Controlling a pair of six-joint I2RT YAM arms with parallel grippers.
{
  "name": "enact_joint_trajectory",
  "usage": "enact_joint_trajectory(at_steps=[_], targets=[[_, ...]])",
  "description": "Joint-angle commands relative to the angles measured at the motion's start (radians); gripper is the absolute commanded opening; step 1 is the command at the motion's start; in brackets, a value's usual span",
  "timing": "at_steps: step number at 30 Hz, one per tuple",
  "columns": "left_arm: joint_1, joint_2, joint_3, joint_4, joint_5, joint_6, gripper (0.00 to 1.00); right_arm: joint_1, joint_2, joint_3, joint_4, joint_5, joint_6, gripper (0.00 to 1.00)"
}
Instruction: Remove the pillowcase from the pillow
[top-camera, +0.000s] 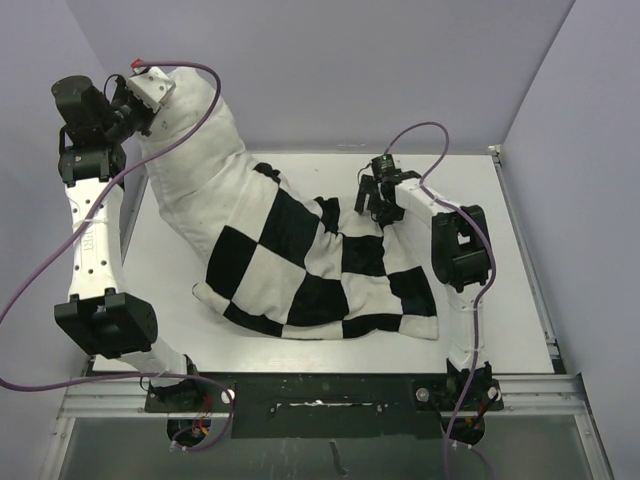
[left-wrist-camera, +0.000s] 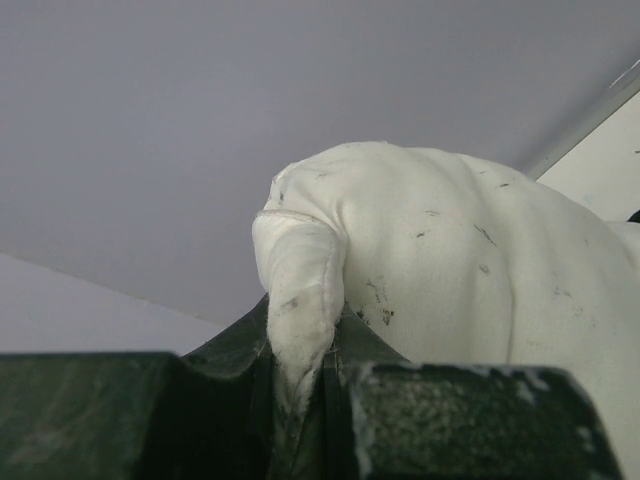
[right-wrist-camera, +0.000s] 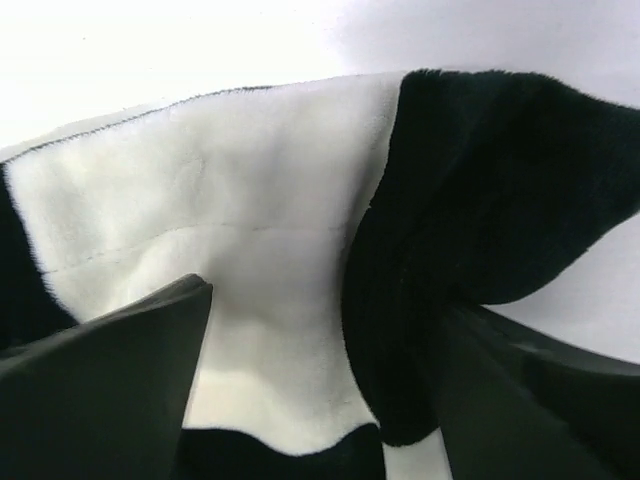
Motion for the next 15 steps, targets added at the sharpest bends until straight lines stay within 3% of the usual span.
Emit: enact_joint_trajectory(at_steps=[1,4,5,15], targets=[[-0.007,-0.080,0.002,0.068,0.045,0.018,0.00,-0.004,0.057,0.052,-0.130,0.064,0.027,0.71],[-0.007,-0.079,0.009,0.080,0.027,0.030,0.00,-0.049,0.053,0.065,-0.209,0.105,0.079,0.12],[-0.007,-0.076,0.015,0.090,0.015,0.041,0.00,-0.067,0.028,0.034,-0.194,0.110,0.099,0.01],[0.060,0.026,0.232,0.187,-0.151,0.156,0.00,-0.383,-0.370,-0.425,-0.037,0.125,0.311,0.00]])
